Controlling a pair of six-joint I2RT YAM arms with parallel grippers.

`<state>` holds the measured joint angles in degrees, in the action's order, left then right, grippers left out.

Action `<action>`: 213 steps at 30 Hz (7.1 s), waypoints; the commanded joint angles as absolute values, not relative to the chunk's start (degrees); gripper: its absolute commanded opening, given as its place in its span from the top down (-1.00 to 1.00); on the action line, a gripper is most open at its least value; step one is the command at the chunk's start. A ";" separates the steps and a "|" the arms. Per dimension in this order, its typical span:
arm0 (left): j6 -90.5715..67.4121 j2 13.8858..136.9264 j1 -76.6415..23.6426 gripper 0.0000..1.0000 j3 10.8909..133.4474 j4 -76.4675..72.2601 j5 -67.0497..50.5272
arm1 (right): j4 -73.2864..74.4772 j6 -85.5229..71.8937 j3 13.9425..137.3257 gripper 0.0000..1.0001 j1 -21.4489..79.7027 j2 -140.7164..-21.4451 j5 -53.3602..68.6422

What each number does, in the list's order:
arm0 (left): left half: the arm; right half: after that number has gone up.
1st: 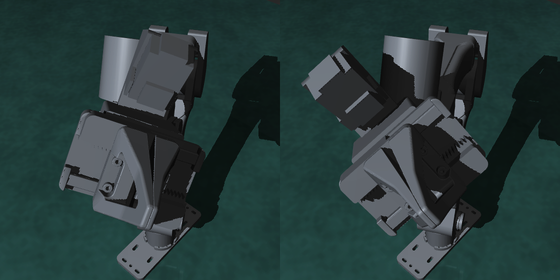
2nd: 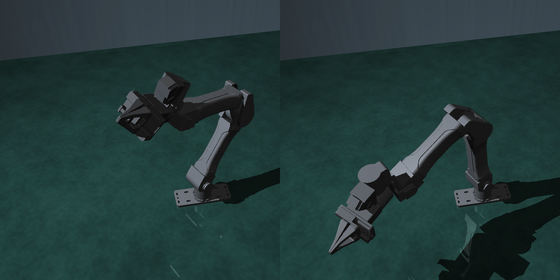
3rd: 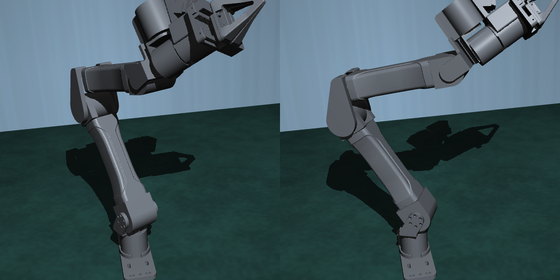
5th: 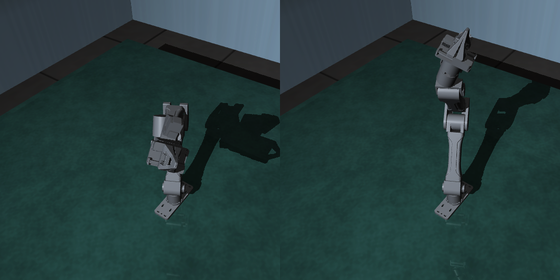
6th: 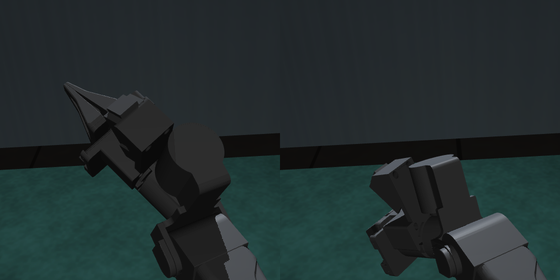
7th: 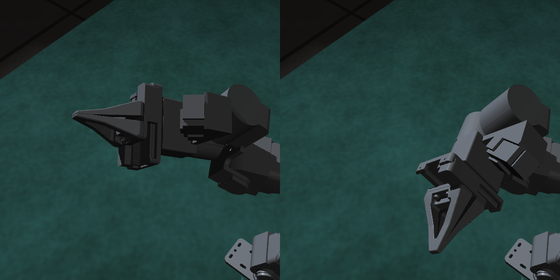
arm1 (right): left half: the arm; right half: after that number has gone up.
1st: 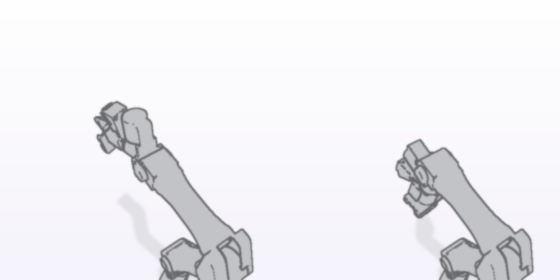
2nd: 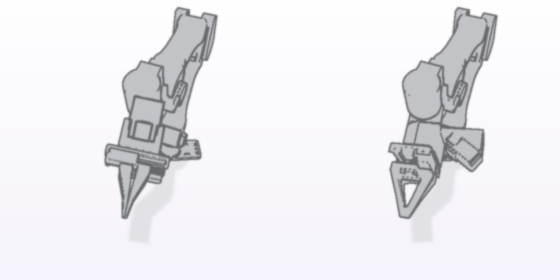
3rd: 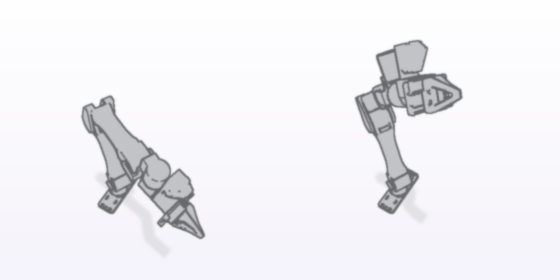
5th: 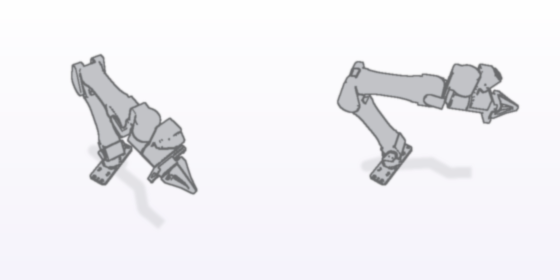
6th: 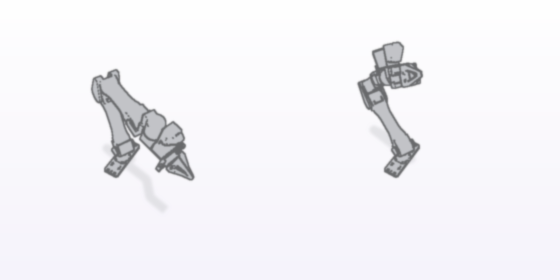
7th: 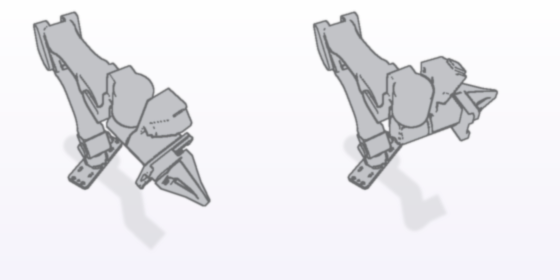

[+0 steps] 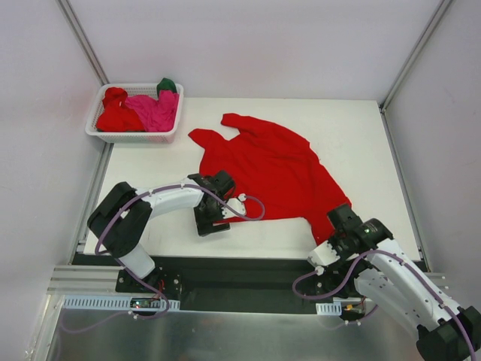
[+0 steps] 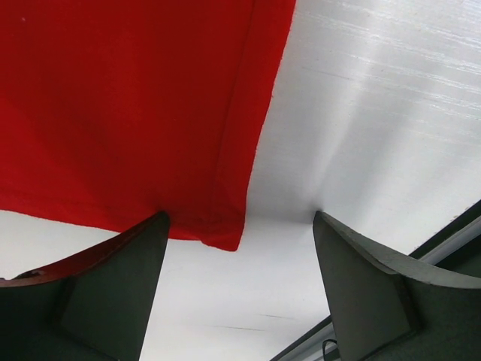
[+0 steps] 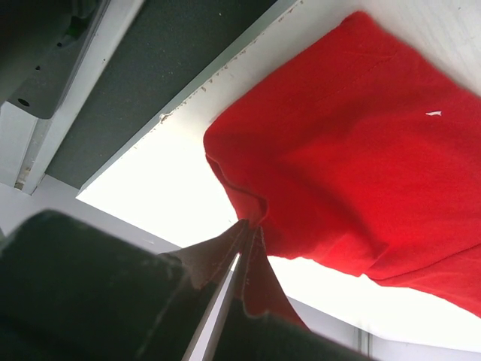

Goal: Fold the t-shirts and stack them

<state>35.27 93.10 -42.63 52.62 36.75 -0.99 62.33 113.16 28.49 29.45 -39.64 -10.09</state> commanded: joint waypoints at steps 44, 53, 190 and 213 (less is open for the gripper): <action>38.67 77.96 -41.22 1.00 60.12 34.63 14.23 | 53.53 92.20 45.62 0.99 29.36 -41.40 -13.09; 40.60 71.12 -40.69 1.00 60.21 34.72 17.40 | 49.22 90.96 49.83 0.98 29.36 -39.38 -17.05; 127.44 34.99 -41.57 1.00 60.73 -42.45 13.36 | -0.97 155.74 104.33 0.98 29.27 -49.15 -13.01; 99.76 62.36 -22.61 1.00 59.95 -35.50 9.51 | -8.00 128.27 90.27 0.99 16.89 -70.65 -12.31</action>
